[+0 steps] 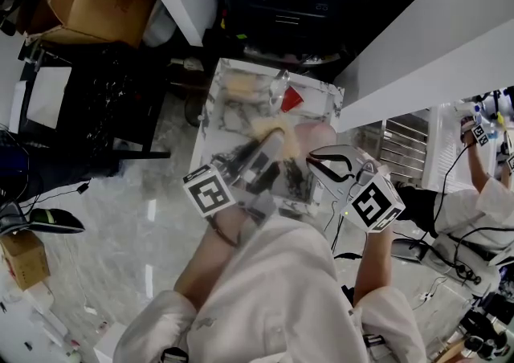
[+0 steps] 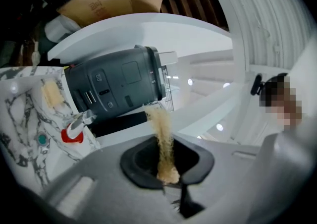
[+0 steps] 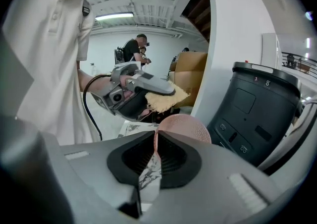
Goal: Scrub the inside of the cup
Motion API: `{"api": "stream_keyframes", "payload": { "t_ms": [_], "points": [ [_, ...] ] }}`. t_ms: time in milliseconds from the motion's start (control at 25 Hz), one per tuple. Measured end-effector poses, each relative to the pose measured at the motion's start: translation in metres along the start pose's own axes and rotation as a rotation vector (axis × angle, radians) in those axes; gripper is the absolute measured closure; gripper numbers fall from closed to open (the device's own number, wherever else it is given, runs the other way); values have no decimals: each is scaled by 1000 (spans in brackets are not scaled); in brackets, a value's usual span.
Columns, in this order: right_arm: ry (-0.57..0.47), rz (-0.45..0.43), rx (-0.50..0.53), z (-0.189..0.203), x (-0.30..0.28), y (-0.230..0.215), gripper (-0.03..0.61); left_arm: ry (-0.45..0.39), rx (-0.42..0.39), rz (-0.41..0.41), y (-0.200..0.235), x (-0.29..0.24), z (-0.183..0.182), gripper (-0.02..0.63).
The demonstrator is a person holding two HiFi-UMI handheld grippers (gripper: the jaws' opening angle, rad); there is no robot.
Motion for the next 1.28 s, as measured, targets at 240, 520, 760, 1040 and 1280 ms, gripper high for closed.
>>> {"api": "stream_keyframes", "payload": {
  "t_ms": [240, 520, 760, 1040, 1280],
  "points": [
    [-60, -30, 36, -9, 9, 6, 563, 19, 42, 52, -6, -13, 8, 591],
    [-108, -35, 27, -7, 26, 2, 563, 35, 79, 42, 3, -7, 15, 591],
    [-119, -47, 25, -4, 35, 1, 563, 57, 90, -4, 14, 4, 17, 590],
    [-93, -84, 43, 3, 29, 0, 563, 88, 60, -89, 24, 18, 14, 591],
    [-71, -134, 76, -4, 27, 9, 563, 30, 55, -7, -2, 7, -5, 590]
  ]
}}
Point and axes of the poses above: the fingertips, and each gripper's own axes: x backward along the fingers, y to its left, z out of its underside, the point moved 10 cm from there along x, backward along the fingers, and after that the axes turned 15 degrees about z, right-handed, at the moved point
